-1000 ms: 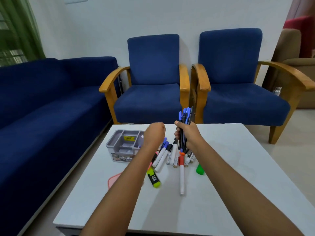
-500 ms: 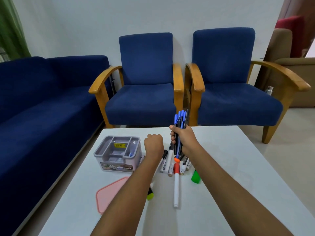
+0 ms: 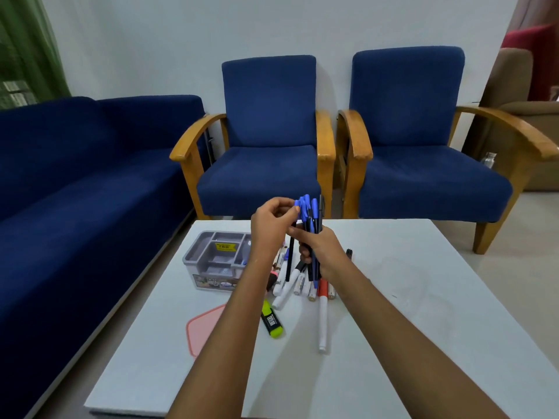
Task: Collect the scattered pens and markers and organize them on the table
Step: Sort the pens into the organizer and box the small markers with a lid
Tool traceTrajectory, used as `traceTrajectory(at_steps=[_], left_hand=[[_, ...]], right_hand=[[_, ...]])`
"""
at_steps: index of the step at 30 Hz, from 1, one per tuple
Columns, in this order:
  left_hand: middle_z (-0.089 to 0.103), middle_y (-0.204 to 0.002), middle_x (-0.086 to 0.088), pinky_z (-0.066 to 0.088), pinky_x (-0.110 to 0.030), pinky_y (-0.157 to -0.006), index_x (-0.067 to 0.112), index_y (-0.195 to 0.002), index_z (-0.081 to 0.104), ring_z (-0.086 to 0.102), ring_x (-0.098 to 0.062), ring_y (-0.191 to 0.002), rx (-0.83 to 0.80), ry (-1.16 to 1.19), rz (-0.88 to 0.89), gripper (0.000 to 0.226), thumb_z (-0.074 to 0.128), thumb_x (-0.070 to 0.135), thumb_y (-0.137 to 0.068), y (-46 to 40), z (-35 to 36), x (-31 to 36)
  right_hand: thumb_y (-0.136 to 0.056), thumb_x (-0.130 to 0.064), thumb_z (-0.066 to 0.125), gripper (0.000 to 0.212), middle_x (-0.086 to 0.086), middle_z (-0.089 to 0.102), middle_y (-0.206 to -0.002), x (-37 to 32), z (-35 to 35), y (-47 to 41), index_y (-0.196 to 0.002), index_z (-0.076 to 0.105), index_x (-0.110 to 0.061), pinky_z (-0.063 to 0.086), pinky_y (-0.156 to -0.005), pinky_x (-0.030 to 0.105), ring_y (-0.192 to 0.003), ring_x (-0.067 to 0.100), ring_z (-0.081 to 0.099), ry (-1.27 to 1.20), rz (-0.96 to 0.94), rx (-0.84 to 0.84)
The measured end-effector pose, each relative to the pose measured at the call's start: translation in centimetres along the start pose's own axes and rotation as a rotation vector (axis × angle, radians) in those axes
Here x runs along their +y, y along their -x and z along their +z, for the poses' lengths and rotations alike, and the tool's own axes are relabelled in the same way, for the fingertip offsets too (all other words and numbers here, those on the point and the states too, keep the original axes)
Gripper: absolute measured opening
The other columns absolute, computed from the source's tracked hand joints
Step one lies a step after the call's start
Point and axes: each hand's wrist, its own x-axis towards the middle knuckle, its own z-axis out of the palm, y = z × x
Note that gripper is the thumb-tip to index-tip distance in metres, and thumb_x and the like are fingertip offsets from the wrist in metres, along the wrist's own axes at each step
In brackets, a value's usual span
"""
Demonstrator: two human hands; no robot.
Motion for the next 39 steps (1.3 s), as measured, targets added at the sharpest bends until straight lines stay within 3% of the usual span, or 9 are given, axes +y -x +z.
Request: traceTrajectory(at_steps=[6,10,13,16,22,25,30,33,39], left_hand=[[0.072,-0.085,-0.01,0.058,-0.031,-0.071,0.01,-0.091,0.068,0.07,-0.021,-0.078,-0.119,0.068,-0.029,0.006,0.068,0.012,-0.085,1.3,-3.9,1.4],[0.069,-0.08,0.0,0.055,-0.021,-0.067,0.01,-0.093,0.065,0.065,-0.011,-0.072,0.074,0.043,-0.034,0.015,0.057,0.022,-0.093,3.8,-5.6,0.9],[0.068,-0.08,-0.003,0.054,-0.02,-0.068,0.008,-0.092,0.064,0.064,-0.012,-0.074,0.117,-0.004,-0.046,0.013,0.055,0.017,-0.094,5.5,-5.6,0.0],[0.068,-0.083,0.0,0.052,-0.019,-0.07,0.012,-0.091,0.064,0.064,-0.01,-0.079,0.147,-0.097,-0.025,0.012,0.055,0.018,-0.094,6.0,-5.8,-0.5],[0.068,-0.094,-0.004,0.054,-0.038,-0.075,0.012,-0.094,0.067,0.061,-0.021,-0.09,0.382,-0.532,-0.042,0.019,0.049,0.017,-0.092,5.1,-8.7,-2.7],[0.067,-0.104,-0.012,0.045,-0.039,-0.086,0.007,-0.101,0.069,0.054,-0.028,-0.103,0.355,-0.758,-0.077,0.025,0.046,0.012,-0.092,5.6,-9.4,-3.7],[0.068,-0.099,-0.011,0.038,-0.035,-0.085,0.007,-0.094,0.068,0.05,-0.026,-0.106,0.287,-0.958,-0.056,0.025,0.046,0.018,-0.093,6.5,-9.2,-4.0],[0.068,-0.1,-0.008,0.034,-0.032,-0.084,0.011,-0.097,0.069,0.047,-0.025,-0.106,0.271,-1.027,-0.091,0.024,0.046,0.015,-0.093,6.6,-9.2,-3.7],[0.065,-0.11,-0.008,0.029,-0.026,-0.078,0.013,-0.107,0.067,0.045,-0.024,-0.108,0.197,-1.082,-0.171,0.029,0.045,0.006,-0.09,6.9,-9.6,-3.2]], right_hand=[[-0.083,-0.018,0.071,0.016,-0.001,0.045,-0.05,-0.4,2.2,1.6,-0.08,0.056,-0.013,0.037,-0.041,0.021,-0.041,0.011,0.04,0.162,-0.07,0.071],[-0.082,-0.026,0.073,0.017,-0.004,0.054,-0.067,1.7,3.4,3.7,-0.08,0.057,-0.02,0.044,-0.059,0.017,-0.061,0.008,0.051,0.287,-0.221,0.196],[-0.086,-0.028,0.068,0.018,-0.007,0.051,-0.067,4.6,4.4,5.2,-0.088,0.056,-0.014,0.041,-0.058,0.013,-0.063,0.006,0.049,0.415,-0.27,0.269],[-0.089,-0.027,0.064,0.019,-0.003,0.053,-0.07,5.8,5.0,5.7,-0.096,0.058,-0.009,0.042,-0.059,0.015,-0.063,0.007,0.05,0.373,-0.285,0.32],[-0.089,-0.023,0.064,0.018,0.001,0.057,-0.069,5.0,5.0,5.4,-0.1,0.057,-0.011,0.054,-0.069,0.035,-0.065,0.02,0.056,0.195,-0.302,0.316],[-0.09,-0.018,0.063,0.025,-0.002,0.057,-0.068,7.5,4.7,5.8,-0.111,0.059,-0.005,0.05,-0.061,0.036,-0.065,0.021,0.055,0.239,-0.237,0.295],[-0.092,-0.011,0.06,0.008,-0.001,0.057,-0.067,6.8,5.2,5.2,-0.099,0.057,-0.01,0.049,-0.059,0.024,-0.058,0.013,0.053,0.133,-0.245,0.311],[-0.092,-0.013,0.059,0.01,-0.003,0.058,-0.069,6.7,5.1,5.0,-0.101,0.058,-0.011,0.05,-0.059,0.017,-0.059,0.011,0.053,0.162,-0.267,0.307],[-0.091,-0.018,0.061,0.015,-0.003,0.057,-0.072,7.7,4.6,4.2,-0.105,0.06,-0.012,0.048,-0.065,0.031,-0.066,0.016,0.052,0.178,-0.2,0.379]])
